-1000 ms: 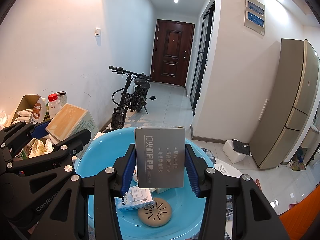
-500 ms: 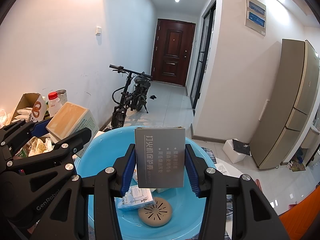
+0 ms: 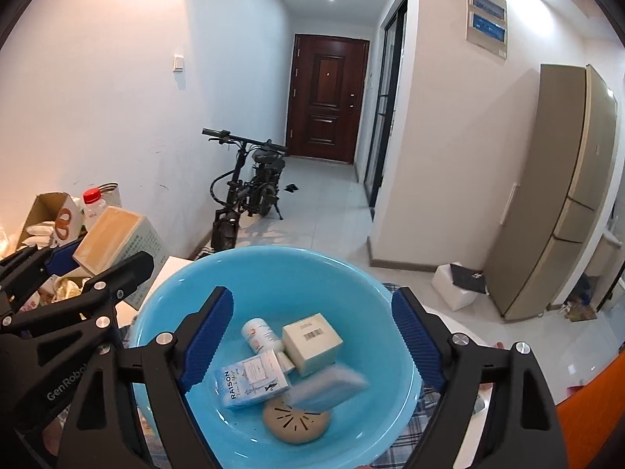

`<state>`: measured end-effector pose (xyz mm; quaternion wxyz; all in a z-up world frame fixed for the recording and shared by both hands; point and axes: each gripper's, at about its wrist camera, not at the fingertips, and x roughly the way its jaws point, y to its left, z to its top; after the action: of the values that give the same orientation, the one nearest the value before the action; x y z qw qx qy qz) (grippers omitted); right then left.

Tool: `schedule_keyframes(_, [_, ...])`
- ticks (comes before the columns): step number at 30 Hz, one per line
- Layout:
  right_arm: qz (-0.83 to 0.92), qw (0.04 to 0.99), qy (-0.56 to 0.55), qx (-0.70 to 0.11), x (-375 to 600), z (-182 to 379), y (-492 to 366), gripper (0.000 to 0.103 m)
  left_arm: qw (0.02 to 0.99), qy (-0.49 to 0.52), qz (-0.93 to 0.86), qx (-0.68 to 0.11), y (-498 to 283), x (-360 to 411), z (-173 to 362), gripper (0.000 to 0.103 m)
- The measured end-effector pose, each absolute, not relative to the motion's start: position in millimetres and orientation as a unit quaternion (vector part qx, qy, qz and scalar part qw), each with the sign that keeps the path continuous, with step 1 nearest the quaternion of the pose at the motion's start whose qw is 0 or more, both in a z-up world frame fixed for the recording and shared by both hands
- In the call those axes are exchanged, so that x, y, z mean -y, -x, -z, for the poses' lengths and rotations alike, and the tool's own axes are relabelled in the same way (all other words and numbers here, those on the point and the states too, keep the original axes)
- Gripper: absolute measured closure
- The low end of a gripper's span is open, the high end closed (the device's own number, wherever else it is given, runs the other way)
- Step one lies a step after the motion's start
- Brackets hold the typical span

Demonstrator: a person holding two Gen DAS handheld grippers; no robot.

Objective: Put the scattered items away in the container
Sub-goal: 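Open the right gripper to drop the grey card box into the basin, then lower the tan square box into the basin and open the left gripper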

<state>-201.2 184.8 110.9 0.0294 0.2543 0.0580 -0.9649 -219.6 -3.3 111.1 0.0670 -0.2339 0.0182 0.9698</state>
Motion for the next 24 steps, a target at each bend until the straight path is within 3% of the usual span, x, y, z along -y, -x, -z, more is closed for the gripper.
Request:
schedule_keyframes(3, [0.965,0.019,-0.255,-0.067,-184.6,-113.1,202.6,0.011,0.069,0.236,-0.969,-0.019,219.7,2.0,-110.0,0.053])
schedule_keyframes(6, [0.964,0.001,-0.254,-0.071,-189.7,-115.0,203.5,0.000,0.070,0.236,-0.969,-0.020,219.8,1.0,-109.1,0.053])
schedule_keyframes(24, [0.962,0.004,-0.264,-0.064,-185.4,-124.1,211.2,0.000,0.071,0.241,-0.968,-0.028,220.7,-6.2,-106.5,0.053])
